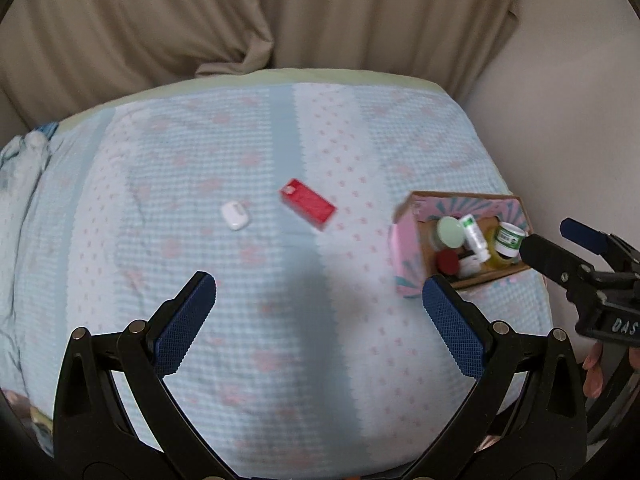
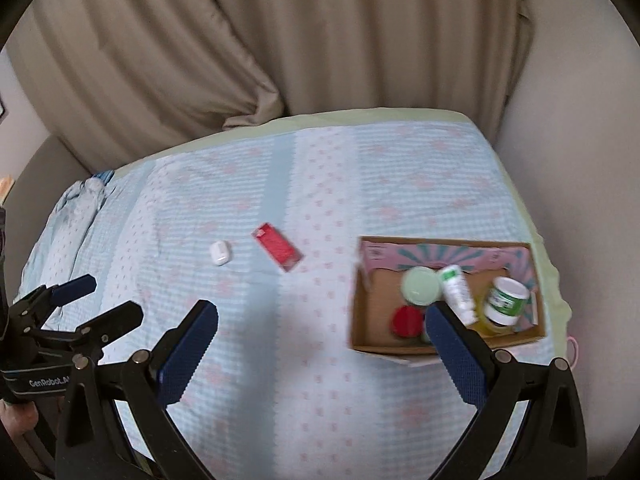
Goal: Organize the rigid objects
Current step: 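Move both tools back toward the earbud case and red box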
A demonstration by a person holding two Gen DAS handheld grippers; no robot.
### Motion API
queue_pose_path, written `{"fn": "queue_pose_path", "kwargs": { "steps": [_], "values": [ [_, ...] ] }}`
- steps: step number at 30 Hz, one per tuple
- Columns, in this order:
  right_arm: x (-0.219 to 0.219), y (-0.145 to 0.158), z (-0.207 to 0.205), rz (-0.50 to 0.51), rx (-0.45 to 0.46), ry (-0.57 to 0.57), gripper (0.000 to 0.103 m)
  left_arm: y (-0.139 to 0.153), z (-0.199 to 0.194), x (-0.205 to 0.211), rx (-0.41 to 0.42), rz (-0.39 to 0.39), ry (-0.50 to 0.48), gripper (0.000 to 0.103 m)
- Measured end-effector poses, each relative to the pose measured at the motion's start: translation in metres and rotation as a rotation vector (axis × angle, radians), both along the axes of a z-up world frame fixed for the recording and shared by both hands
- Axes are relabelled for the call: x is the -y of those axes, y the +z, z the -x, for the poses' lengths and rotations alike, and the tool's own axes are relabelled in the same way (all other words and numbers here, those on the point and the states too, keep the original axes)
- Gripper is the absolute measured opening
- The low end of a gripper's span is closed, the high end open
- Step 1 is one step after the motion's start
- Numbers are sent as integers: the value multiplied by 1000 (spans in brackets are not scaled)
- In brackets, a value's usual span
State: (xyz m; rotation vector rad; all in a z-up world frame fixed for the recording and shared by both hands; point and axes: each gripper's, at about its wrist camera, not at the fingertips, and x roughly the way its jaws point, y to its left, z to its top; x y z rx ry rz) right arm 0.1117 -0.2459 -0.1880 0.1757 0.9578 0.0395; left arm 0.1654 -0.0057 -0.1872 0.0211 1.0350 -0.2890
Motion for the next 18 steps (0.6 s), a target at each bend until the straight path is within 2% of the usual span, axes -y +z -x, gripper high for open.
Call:
{"fn": "queue_pose_path", "kwargs": {
  "steps": [5,10,16,18],
  "values": [
    [-55,-5,-25,-9,13,27,103,-23,-29,-52,-21,-21,54,103],
    [-90,-24,-61,-6,-16,42,103,-64,-74,-92,-111,17,124,103],
    [-100,-56,-109,42,-89,62,103,-111,-122,-104,-184,10,184,103],
    [-101,-67,-124,74,-108,89,103,-127,-138,-102,-208,31,202,103]
  ]
}}
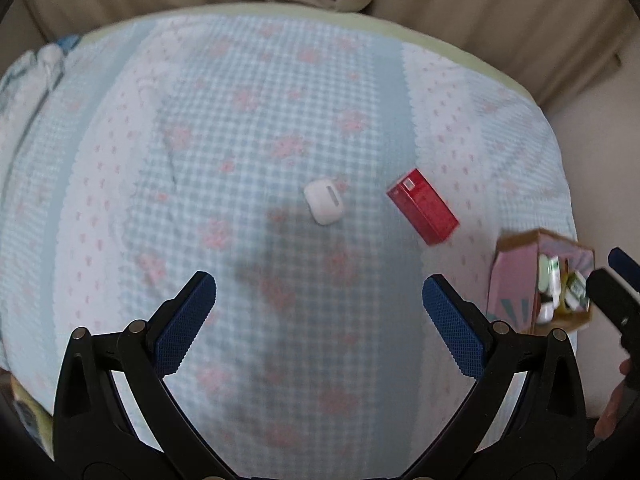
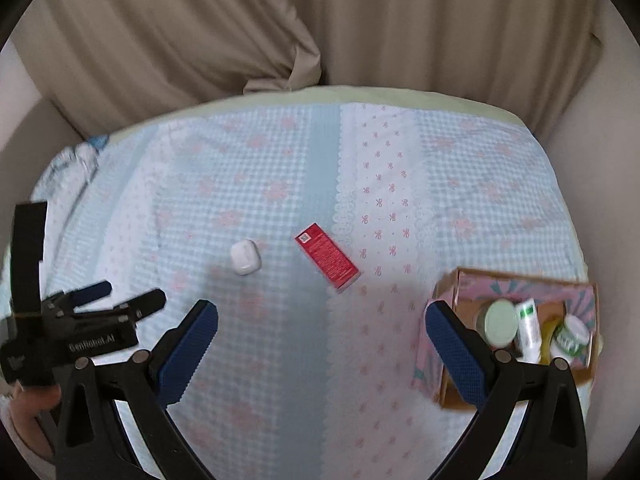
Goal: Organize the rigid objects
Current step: 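Move both tools back toward the earbud case and red box, then grasp the white earbud case with the left tool while the right tool grasps the red box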
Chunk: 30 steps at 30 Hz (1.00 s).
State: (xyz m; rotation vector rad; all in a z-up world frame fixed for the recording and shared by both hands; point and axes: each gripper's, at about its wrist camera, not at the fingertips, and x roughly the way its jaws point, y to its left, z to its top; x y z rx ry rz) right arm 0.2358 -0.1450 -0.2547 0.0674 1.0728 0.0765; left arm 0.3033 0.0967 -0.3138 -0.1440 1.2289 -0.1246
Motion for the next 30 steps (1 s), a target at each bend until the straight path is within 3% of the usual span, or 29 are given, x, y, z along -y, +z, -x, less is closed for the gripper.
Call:
{"fn": "queue_pose_path", "kwargs": {
  "steps": [8,14,20,24,28,30],
  "values": [
    [-4,-65,-73,94,-78,181,103,-70,-60,18,-88,2,131,102],
    [-14,-126,-118,144,-157,306,103,-118,-96,36,-115,-34,176,90],
    [-26,-184,-144,197,-248,398,95,-160,-122,50,-171,-89,173,83],
    [-31,-206,-150,193,-305,423,83,-175,-128,46,-210,-92,210,76],
    [-37,-219,-151,204,-329,448,78,-182,-129,43,-214,-63,236,71],
    [-43,-224,-152,223,-332,470,68,-182,-128,45,-212,-64,221,63]
  ]
}}
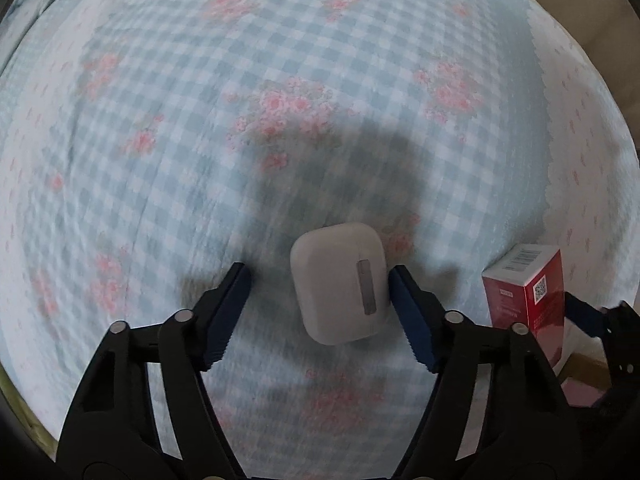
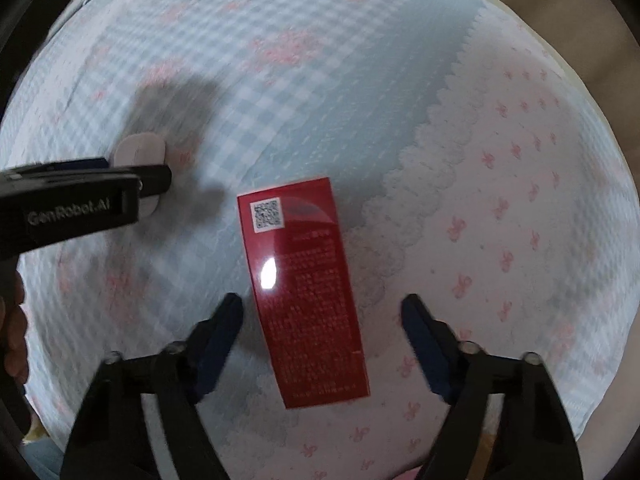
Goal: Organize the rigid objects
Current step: 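Grasp the white earbud case with the left tool while the right tool grasps the red box, then carry the earbud case and red box with both tools over the box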
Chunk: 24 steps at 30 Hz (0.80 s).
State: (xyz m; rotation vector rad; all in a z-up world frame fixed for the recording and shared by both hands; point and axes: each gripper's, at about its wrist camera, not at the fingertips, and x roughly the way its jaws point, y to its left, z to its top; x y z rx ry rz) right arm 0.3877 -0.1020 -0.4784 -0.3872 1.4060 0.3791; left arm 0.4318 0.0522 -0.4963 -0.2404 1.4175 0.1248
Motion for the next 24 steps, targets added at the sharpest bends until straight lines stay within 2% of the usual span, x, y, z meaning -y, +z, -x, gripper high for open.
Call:
{"fn": "queue_pose_path", "kwargs": {
  "steps": [2,3,5,12,20,24],
  "values": [
    [-6,-6,0,16,-11,17,53,0,1,4,1,-10,-30,53],
    [-9,-11,0,27,-25,24,41,1,0,6,2,-13,-40,47],
    [-14,-13,1,46,-21,34,41,2,0,6,7,-11,-47,41],
    [-16,-12,6,46,-16,18,40,5,4,-11,27,29,-60,40],
    [-15,2,24,-16,-34,-44,38,36,21,-25,76,38,-89,40],
    [-8,22,34,-61,-30,-86,38,58,28,-35,104,49,-98,40]
  ]
}}
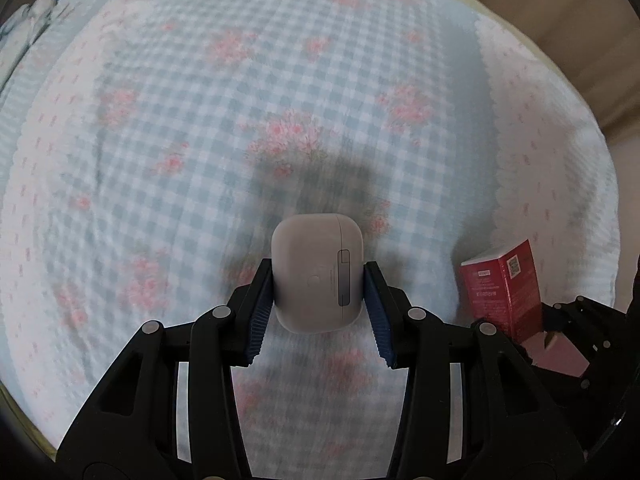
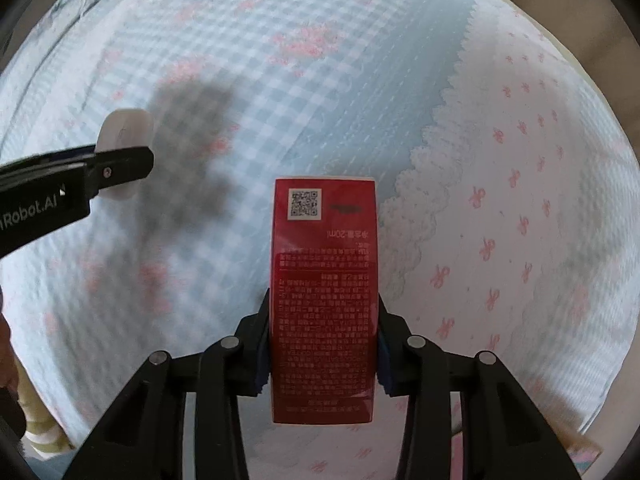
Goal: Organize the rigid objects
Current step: 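Carry the earbud case and red box with both tools over the box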
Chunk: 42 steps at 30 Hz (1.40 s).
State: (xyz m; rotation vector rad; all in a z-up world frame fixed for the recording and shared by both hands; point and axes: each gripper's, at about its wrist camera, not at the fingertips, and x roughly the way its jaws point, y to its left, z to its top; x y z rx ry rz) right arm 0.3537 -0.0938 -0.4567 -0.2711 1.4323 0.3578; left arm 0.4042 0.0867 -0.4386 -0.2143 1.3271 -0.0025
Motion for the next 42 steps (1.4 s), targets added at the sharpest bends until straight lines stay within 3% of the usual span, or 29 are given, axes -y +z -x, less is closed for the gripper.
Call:
{"fn": "queue_pose_path", "kwargs": {
  "steps": [7,13,19,25,34,42],
  "values": [
    [14,48,20,-88,34,-115,38,41,28,5,47,20,-16,40],
    [23,103,56,-147,89,-188,38,95,56,0,99,46,-54,40],
    [19,167,83,-240,143,-289,38,157,91,1,172,62,-163,40],
    [19,216,118,-314,211,-388,38,198,121,12,225,99,-251,40],
    [64,250,171,-310,272,-492,38,237,164,58,294,143,-357,40],
    [145,261,212,-296,295,-561,38,251,195,133,318,166,-386,40]
  ]
}}
